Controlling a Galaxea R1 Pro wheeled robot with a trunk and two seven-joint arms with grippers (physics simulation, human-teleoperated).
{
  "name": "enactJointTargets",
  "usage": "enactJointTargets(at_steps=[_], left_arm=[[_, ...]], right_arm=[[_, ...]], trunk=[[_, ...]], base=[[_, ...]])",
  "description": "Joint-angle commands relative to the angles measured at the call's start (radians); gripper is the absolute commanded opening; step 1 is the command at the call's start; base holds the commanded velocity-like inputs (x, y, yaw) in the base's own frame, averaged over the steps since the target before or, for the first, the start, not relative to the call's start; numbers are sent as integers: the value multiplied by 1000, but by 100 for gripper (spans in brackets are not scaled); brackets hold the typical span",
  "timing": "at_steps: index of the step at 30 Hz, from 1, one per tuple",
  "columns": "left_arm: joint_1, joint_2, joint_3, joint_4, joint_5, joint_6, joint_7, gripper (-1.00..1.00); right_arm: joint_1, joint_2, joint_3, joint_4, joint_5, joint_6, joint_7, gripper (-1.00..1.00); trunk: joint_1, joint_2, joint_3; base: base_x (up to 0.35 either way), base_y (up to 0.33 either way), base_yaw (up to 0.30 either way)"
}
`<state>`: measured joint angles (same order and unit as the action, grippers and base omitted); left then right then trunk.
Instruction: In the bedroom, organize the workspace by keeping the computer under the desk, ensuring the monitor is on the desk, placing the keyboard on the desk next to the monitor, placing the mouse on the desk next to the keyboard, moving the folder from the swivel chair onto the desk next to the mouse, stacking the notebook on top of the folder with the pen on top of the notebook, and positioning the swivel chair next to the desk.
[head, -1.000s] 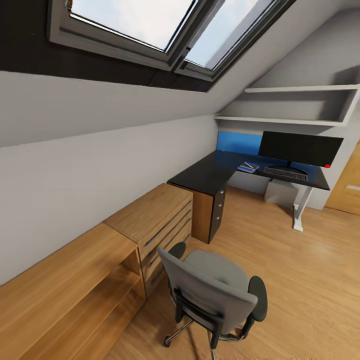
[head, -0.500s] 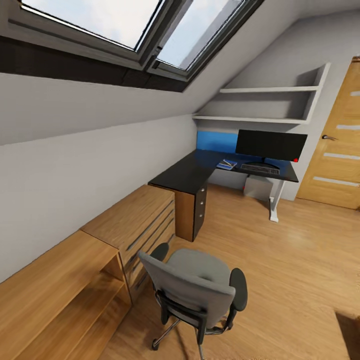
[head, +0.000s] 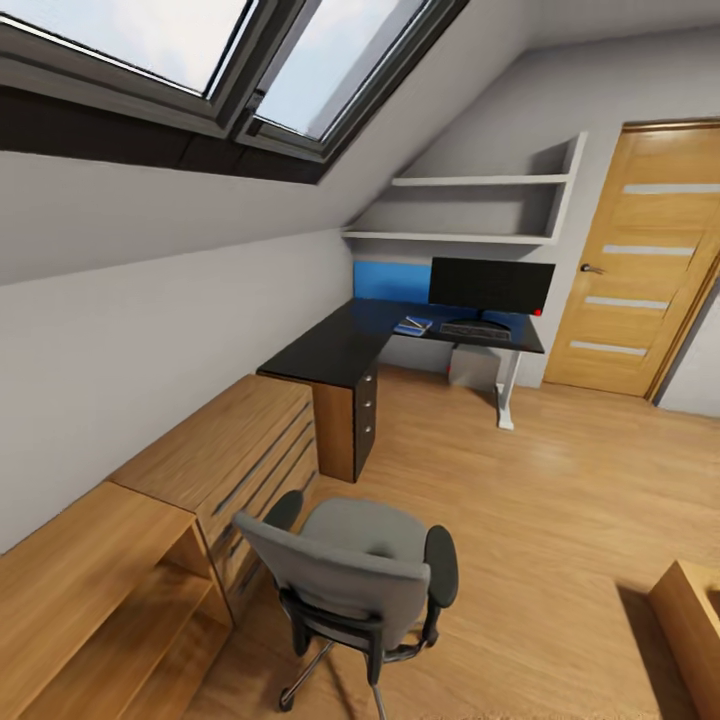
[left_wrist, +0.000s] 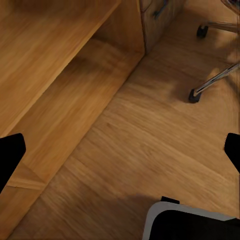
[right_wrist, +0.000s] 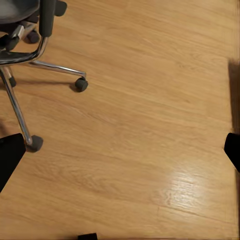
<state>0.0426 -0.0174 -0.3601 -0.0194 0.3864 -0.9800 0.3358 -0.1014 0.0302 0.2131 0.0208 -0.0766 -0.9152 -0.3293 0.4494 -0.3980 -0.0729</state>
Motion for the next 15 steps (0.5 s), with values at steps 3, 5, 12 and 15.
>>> enactJointTargets(at_steps=[3,5,12,15], left_arm=[[0,0,-9,-2,4,-1,6,100],[0,0,-8,-2,5,-2,8,100],[0,14,-4,-155,10,1,19,100],[0,15,-1,-192,25,29,20,100]], right_arm=[[-1,0,7,2,-9,-2,-2,100],[-1,1,7,3,-9,-1,-2,100],[-1,6,-2,-39,-11,30,-4,100],[-1,6,-4,-104,-11,55,-7,100]], trunk=[[1,-2,-2],[1,-2,-3],[1,-2,-9],[1,-2,-12]], base=[[0,0,-270],[0,0,-271],[0,0,-247],[0,0,-209]])
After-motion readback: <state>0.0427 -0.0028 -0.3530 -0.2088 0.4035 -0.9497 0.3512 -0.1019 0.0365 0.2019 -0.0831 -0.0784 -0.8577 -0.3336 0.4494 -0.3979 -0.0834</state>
